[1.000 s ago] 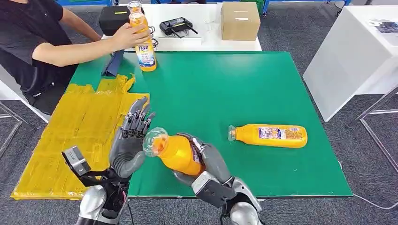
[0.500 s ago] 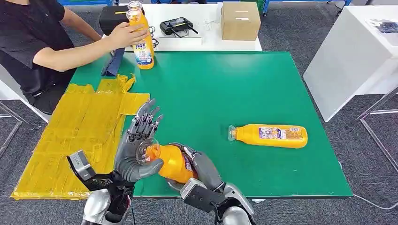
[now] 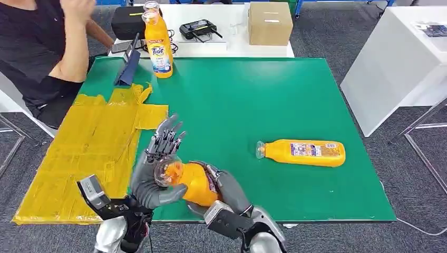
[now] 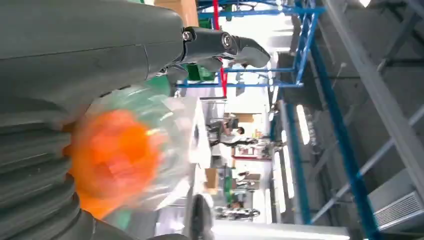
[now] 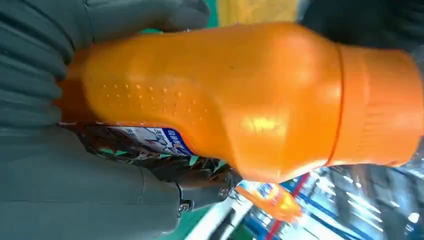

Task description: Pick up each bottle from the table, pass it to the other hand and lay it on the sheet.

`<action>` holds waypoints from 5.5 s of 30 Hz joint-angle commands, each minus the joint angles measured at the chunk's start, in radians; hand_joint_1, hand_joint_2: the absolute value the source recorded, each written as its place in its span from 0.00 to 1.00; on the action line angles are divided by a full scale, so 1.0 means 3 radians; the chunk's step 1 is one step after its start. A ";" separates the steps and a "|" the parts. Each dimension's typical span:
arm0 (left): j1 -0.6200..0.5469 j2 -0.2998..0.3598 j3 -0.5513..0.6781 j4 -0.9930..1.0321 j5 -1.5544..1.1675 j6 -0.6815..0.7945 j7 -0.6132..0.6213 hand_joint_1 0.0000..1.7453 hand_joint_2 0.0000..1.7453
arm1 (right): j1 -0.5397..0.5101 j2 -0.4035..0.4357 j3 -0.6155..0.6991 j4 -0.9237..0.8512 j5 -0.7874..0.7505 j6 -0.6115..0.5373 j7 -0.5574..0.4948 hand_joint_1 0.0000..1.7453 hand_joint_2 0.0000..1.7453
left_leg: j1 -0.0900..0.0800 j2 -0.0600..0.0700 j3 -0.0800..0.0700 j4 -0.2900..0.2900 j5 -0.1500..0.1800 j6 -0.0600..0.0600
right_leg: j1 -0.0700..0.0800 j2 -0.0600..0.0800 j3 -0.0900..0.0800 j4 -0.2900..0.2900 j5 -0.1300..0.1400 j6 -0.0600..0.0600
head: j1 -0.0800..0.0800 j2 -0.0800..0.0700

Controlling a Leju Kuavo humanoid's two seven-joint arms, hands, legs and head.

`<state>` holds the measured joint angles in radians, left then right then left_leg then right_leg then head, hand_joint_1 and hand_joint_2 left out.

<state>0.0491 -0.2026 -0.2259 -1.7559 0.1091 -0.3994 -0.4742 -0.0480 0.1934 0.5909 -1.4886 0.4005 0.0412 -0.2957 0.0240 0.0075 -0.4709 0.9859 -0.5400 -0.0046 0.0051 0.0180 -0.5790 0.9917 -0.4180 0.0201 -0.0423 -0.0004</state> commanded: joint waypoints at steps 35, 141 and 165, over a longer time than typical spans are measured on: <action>-0.0065 0.0143 -0.0158 0.0124 0.0009 -0.0002 0.0035 1.00 1.00 | -0.0125 0.0073 0.0473 0.0706 0.0212 -0.0010 0.0002 1.00 1.00 | -0.0003 -0.0012 0.0015 -0.0015 0.0005 0.0005 | -0.0001 -0.0015 0.0015 -0.0013 0.0000 0.0002 | -0.0001 0.0000; 0.0005 0.0304 0.0258 0.0050 -0.3509 0.2728 -0.0263 1.00 1.00 | 0.0341 -0.0744 -0.0029 -0.0852 0.0565 -0.0343 -0.0129 0.00 0.00 | -0.0004 -0.0007 0.0006 -0.0006 0.0002 0.0005 | -0.0002 -0.0007 0.0005 -0.0005 0.0000 0.0002 | 0.0000 0.0000; -0.0004 0.0367 0.0057 0.0085 -0.3232 0.2436 -0.0309 1.00 1.00 | 0.0272 -0.0744 0.0028 -0.0805 0.0562 -0.0341 -0.0147 0.00 0.00 | -0.0003 -0.0003 0.0007 -0.0006 0.0001 0.0004 | -0.0002 -0.0004 0.0005 -0.0004 0.0000 0.0002 | 0.0001 0.0000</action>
<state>0.0699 -0.1244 -0.1713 -1.7796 -0.9167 0.4040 -0.5505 0.0685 -0.0072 0.5924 -1.7609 0.5711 -0.0652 -0.3410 0.0239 0.0071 -0.4708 0.9858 -0.5400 -0.0046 0.0051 0.0178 -0.5793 0.9916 -0.4180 0.0201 -0.0420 -0.0004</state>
